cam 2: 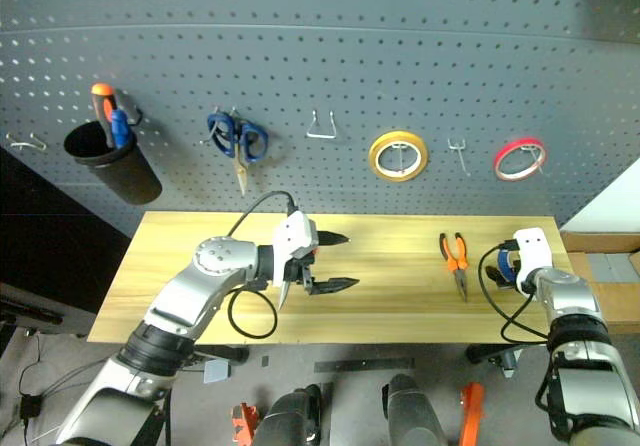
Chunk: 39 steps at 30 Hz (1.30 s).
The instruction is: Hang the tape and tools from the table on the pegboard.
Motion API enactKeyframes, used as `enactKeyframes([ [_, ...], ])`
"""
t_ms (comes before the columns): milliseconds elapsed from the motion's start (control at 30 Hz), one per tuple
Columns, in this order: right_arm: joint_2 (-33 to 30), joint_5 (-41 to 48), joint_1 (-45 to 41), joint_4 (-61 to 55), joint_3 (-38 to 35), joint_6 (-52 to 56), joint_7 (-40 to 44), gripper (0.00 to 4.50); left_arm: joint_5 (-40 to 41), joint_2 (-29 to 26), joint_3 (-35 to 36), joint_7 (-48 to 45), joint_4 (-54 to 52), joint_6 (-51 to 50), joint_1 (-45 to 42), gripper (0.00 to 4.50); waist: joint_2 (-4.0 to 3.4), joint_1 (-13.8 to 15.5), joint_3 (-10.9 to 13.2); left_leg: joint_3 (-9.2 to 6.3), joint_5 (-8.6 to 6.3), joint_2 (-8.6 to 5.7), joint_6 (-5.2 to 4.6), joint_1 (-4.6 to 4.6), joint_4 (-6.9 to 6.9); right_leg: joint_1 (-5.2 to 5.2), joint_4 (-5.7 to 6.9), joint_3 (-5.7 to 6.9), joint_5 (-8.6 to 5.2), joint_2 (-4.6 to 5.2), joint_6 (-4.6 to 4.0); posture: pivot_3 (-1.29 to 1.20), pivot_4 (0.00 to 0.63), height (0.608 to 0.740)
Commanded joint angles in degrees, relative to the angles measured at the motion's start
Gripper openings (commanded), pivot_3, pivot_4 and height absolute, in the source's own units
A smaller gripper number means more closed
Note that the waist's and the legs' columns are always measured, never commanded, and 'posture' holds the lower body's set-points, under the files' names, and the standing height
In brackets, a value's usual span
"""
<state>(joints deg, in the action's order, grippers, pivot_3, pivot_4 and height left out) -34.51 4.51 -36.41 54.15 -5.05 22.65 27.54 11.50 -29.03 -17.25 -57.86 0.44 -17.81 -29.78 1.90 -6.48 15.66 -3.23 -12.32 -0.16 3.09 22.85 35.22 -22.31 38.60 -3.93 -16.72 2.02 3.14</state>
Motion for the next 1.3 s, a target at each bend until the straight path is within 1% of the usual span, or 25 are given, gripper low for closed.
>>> enactKeyframes([
  [33, -1.29, -2.02, -3.59, 7.84, 0.84, -2.61, 2.11, 4.50, -0.57, 0.27, -0.34, -1.12, -1.00, 1.39, -0.65, 4.36, 0.04, 0.00, 0.56, 0.00, -0.01, 0.00, -0.01, 0.00, 0.00, 0.00, 0.00, 0.00, 0.00, 0.00, 0.00, -0.11, 0.311, 0.740],
  [167, -1.87, -3.61, -6.25, 13.90, 1.85, -2.45, 4.73, 4.50, -0.77, 0.16, -0.55, -1.31, -2.33, 1.08, -0.12, 4.36, 0.11, 0.05, 0.86, 0.01, -0.08, 0.00, -0.12, 0.04, 0.01, 0.00, -0.03, 0.01, 0.00, 0.03, 0.00, -0.09, 0.314, 0.740],
  [267, -2.25, -4.66, -6.78, 16.09, 2.79, -1.71, 7.08, 3.87, -0.49, -0.05, -0.28, -1.34, -3.56, 0.33, 0.38, 4.41, 0.21, 0.24, 0.93, -0.02, -0.09, 0.00, -0.13, 0.05, 0.00, 0.00, -0.05, 0.04, 0.00, 0.04, 0.00, -0.08, 0.313, 0.740],
  [300, -2.30, -5.39, -6.73, 16.33, 3.32, -2.21, 7.08, 3.59, -0.49, -0.11, -0.19, -1.33, -3.76, 0.23, 0.48, 4.41, 0.24, 0.29, 0.94, -0.04, -0.09, 0.00, -0.13, 0.05, 0.01, 0.01, -0.05, 0.05, 0.00, 0.04, 0.00, -0.08, 0.311, 0.740],
  [367, -2.13, -6.69, -6.49, 16.46, 4.32, -3.47, 6.53, 2.85, -0.39, -0.13, -0.02, -1.36, -4.09, 0.00, 0.65, 4.41, 0.28, 0.38, 0.97, -0.05, -0.09, -0.01, -0.13, 0.04, 0.05, 0.03, -0.03, 0.05, 0.00, 0.05, 0.00, -0.08, 0.311, 0.740],
  [433, -1.79, -9.11, -5.67, 16.06, 6.64, -5.77, 6.15, 2.25, -0.12, 0.15, 0.22, -1.22, -4.23, -0.23, 0.69, 4.41, 0.32, 0.37, 0.98, -0.05, -0.09, -0.01, -0.13, 0.05, 0.16, 0.05, -0.01, 0.05, 0.02, 0.05, 0.03, -0.08, 0.308, 0.740],
  [467, -1.50, -10.62, -4.98, 15.64, 8.31, -7.18, 6.52, 1.87, 0.17, 0.36, 0.34, -1.23, -4.41, -0.49, 0.67, 4.41, 0.35, 0.37, 1.00, -0.06, -0.09, -0.01, -0.13, 0.05, 0.23, 0.07, 0.01, 0.05, 0.03, 0.05, 0.06, -0.08, 0.308, 0.740],
  [600, -0.07, -13.80, -3.10, 14.19, 11.62, -10.76, 5.28, 0.60, 2.81, 1.65, 0.88, -1.97, -5.69, -2.44, 0.37, 4.41, 0.51, 0.33, 1.07, -0.14, -0.11, -0.01, -0.14, 0.07, 0.60, 0.21, 0.03, 0.08, 0.13, 0.05, 0.24, -0.09, 0.303, 0.740],
  [633, 0.06, -14.18, -2.82, 13.91, 11.92, -11.19, 5.03, 0.43, 3.24, 1.77, 0.99, -2.12, -5.94, -2.85, 0.32, 4.41, 0.60, 0.34, 1.11, -0.16, -0.11, -0.01, -0.14, 0.07, 0.71, 0.26, 0.03, 0.08, 0.16, 0.05, 0.29, -0.09, 0.303, 0.740],
  [700, -0.07, -15.38, -1.56, 12.41, 12.81, -12.83, 3.99, 0.43, 3.23, 1.58, 0.74, -2.68, -5.82, -2.49, -0.02, 4.41, 0.70, 0.34, 1.14, -0.18, -0.11, 0.00, -0.14, 0.06, 0.79, 0.30, 0.02, 0.08, 0.22, 0.05, 0.39, -0.11, 0.296, 0.740],
  [800, -1.13, -14.69, 0.75, 7.82, 11.35, -14.29, 1.67, 0.42, 2.81, 1.48, 0.44, -3.21, -5.29, -1.59, -0.47, 4.41, 0.70, 0.39, 1.14, -0.22, -0.10, -0.02, -0.14, 0.07, 0.82, 0.31, 0.03, 0.10, 0.27, 0.04, 0.41, -0.12, 0.294, 0.740],
  [900, -3.73, -13.39, 6.00, -3.87, 8.98, -13.25, 1.97, 0.42, 3.00, 1.98, 0.74, -3.47, -4.95, -0.86, -0.61, 4.41, 0.67, 0.59, 1.16, -0.23, -0.10, -0.02, -0.14, 0.08, 0.83, 0.31, 0.04, 0.10, 0.28, 0.05, 0.41, -0.13, 0.295, 0.740],
  [967, -6.12, -11.78, 13.18, -19.63, 5.74, -9.27, 2.57, 0.42, 3.04, 2.52, 0.99, -3.31, -4.50, 0.22, -0.72, 4.41, 0.48, 0.98, 1.28, -0.26, -0.11, -0.01, -0.14, 0.15, 0.80, 0.25, 0.02, 0.10, 0.27, 0.07, 0.41, -0.14, 0.297, 0.740],
  [1067, -7.80, -10.52, 26.15, -47.43, -0.62, 0.08, 2.19, 0.42, 3.27, 3.51, 1.75, -2.52, -4.59, 1.97, -0.61, 4.41, 0.00, 1.28, 1.56, -0.25, -0.11, 0.02, -0.16, 0.51, 0.83, -0.07, 0.01, 0.08, 0.27, 0.17, 0.42, -0.16, 0.299, 0.740],
  [1133, -7.24, -11.16, 33.67, -62.86, -3.72, 5.45, 1.21, 0.41, 3.45, 3.93, 2.19, -2.21, -5.09, 2.64, -0.40, 4.41, -0.10, 1.15, 1.60, -0.26, -0.12, 0.06, -0.16, 0.71, 0.84, -0.31, 0.05, 0.04, 0.26, 0.21, 0.44, -0.18, 0.300, 0.740],
  [1200, -5.34, -12.46, 39.16, -74.82, -4.72, 9.19, -0.46, 0.41, 3.46, 4.34, 2.63, -1.87, -5.46, 3.35, -0.31, 4.41, -0.09, 0.93, 1.60, -0.25, -0.11, 0.04, -0.15, 1.00, 0.86, -0.71, 0.22, 0.00, 0.26, 0.15, 0.44, -0.19, 0.301, 0.740],
  [1233, -3.86, -13.53, 41.37, -80.44, -4.52, 10.41, -1.98, 0.41, 3.51, 4.58, 2.99, -1.66, -5.52, 3.76, -0.37, 4.41, -0.08, 0.81, 1.60, -0.26, -0.11, 0.05, -0.15, 1.11, 0.87, -0.88, 0.30, -0.01, 0.26, 0.13, 0.44, -0.20, 0.303, 0.740],
  [1300, -0.27, -17.21, 44.59, -91.28, -1.58, 11.00, -5.99, 0.41, 3.77, 5.13, 3.97, -0.79, -5.75, 4.44, -0.58, 4.41, -0.06, 0.58, 1.61, -0.24, -0.10, 0.03, -0.14, 1.10, 0.87, -0.89, 0.33, 0.04, 0.25, 0.04, 0.45, -0.21, 0.303, 0.740],
])
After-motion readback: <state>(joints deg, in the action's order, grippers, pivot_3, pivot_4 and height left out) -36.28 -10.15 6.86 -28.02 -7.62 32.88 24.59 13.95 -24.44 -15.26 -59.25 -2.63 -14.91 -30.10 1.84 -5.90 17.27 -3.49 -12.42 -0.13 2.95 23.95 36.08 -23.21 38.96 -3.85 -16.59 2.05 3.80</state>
